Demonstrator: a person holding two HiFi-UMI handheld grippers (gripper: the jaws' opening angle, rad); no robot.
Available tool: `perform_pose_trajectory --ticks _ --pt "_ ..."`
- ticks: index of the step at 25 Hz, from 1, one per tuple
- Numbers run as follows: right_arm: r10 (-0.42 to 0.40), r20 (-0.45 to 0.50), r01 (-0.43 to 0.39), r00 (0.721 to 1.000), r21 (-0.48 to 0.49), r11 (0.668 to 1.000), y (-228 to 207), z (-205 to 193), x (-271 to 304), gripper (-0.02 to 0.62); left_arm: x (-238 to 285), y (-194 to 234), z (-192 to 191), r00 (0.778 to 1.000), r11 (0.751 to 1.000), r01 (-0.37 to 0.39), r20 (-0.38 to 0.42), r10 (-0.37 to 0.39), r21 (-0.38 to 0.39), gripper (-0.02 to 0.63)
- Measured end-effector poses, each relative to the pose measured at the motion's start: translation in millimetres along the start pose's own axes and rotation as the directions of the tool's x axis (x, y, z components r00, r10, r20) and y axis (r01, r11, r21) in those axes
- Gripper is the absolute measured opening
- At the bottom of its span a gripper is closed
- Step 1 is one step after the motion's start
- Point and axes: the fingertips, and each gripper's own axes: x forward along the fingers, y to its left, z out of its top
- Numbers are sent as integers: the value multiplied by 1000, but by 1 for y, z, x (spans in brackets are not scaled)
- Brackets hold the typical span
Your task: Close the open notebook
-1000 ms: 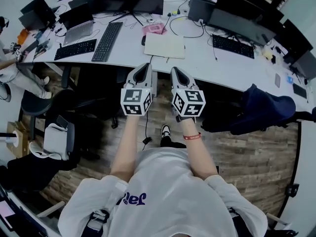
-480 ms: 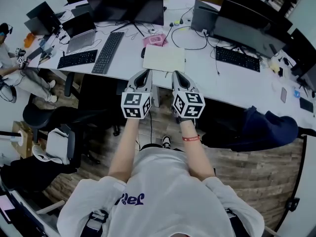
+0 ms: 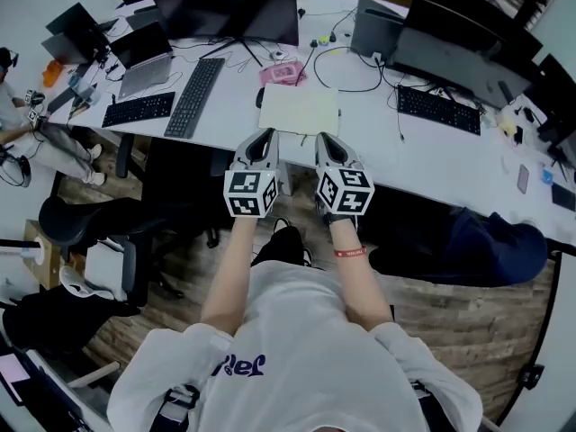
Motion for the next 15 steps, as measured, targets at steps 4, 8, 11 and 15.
perform_pose_trajectory --ticks 4,8,11,15 --pt "11 -36 -11 999 3 1000 -1 -17 23 15 14 15 -27 999 1000 -17 -50 16 -23 18" --pt "20 -66 -20 998 -3 1000 -8 -28 54 15 32 39 -45 997 998 -38 -67 35 -52 18" --pt "23 -78 -23 997 -5 1000 -13 -33 79 15 48 59 -60 995 997 -48 -90 42 -66 18" --pt "28 -99 -28 995 3 1000 -14 -41 111 15 71 89 -76 991 994 -63 -126 51 -90 24"
